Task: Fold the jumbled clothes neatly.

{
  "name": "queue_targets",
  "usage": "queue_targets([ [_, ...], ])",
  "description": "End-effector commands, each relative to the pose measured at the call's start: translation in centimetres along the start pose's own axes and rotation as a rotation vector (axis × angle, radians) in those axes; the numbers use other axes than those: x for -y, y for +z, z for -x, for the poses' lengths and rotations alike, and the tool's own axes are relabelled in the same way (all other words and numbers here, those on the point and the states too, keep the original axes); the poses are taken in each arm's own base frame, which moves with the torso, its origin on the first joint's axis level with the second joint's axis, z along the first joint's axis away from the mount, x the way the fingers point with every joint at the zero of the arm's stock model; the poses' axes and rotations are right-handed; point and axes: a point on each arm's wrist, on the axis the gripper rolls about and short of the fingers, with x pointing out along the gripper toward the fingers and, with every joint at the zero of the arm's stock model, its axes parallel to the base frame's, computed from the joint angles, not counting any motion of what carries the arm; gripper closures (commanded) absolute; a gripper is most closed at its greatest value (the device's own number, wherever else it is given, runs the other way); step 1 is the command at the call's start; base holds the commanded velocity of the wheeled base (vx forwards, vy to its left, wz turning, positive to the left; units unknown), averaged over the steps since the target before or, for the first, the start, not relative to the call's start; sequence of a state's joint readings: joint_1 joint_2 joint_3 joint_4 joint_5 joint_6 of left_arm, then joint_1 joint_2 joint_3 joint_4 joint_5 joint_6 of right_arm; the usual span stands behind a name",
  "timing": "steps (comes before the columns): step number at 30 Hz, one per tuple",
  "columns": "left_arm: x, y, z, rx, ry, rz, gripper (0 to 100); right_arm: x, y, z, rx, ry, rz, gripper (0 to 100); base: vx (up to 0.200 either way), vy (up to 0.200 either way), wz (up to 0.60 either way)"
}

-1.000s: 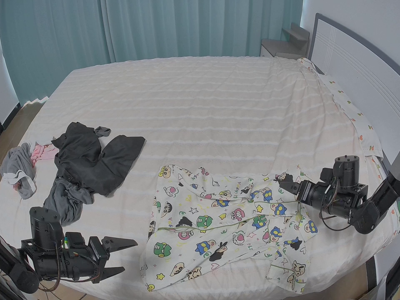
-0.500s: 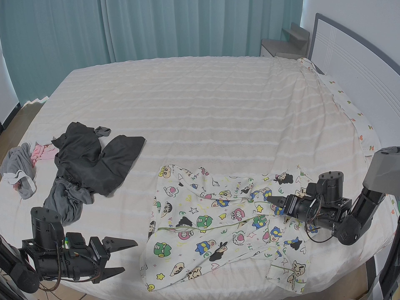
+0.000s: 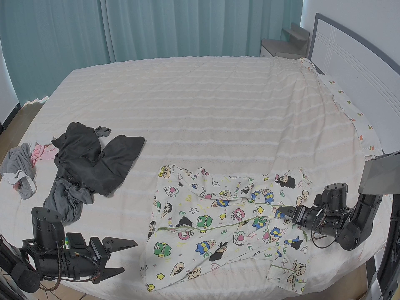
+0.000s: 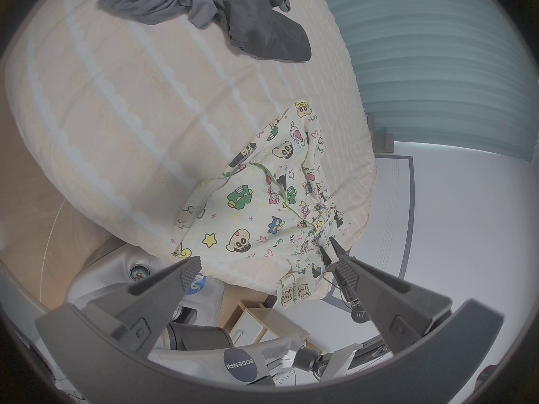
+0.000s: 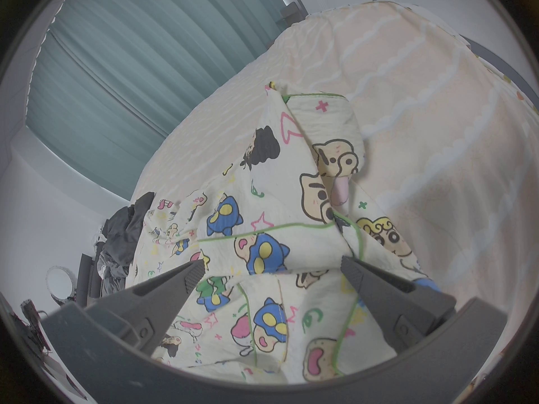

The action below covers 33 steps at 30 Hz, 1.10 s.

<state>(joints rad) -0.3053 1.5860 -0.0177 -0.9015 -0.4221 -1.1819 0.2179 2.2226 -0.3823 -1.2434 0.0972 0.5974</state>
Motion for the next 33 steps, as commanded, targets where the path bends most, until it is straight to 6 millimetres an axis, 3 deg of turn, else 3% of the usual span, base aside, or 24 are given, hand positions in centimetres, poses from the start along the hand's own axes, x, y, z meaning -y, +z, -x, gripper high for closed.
queue_targets([
  [1, -0.3, -0.2, 0.1, -0.005, 0.012, 0.007, 0, 0.4, -0.7, 0.8, -0.017, -0.011, 0.013, 0, 0.0, 0.0, 0.0],
  [11, -0.3, -0.2, 0.1, -0.005, 0.012, 0.007, 0, 0.9, -1.1, -0.4, -0.031, -0.028, 0.009, 0, 0.0, 0.0, 0.0],
  [18, -0.3, -0.2, 0.1, -0.005, 0.013, 0.007, 0, -0.4, 0.7, -2.8, 0.013, -0.006, 0.023, 0, 0.0, 0.0, 0.0],
  [19, -0.3, -0.2, 0.1, -0.005, 0.013, 0.007, 0, -0.5, 0.9, -3.0, 0.009, -0.008, 0.023, 100, 0.0, 0.0, 0.0],
  [31, -0.4, -0.1, 0.1, -0.004, 0.015, 0.007, 0, -2.0, 1.8, -1.5, 0.039, 0.03, 0.035, 100, 0.0, 0.0, 0.0],
  [33, -0.4, -0.1, 0.1, -0.004, 0.015, 0.007, 0, -2.4, 2.8, -0.8, 0.078, 0.045, 0.03, 100, 0.0, 0.0, 0.0],
])
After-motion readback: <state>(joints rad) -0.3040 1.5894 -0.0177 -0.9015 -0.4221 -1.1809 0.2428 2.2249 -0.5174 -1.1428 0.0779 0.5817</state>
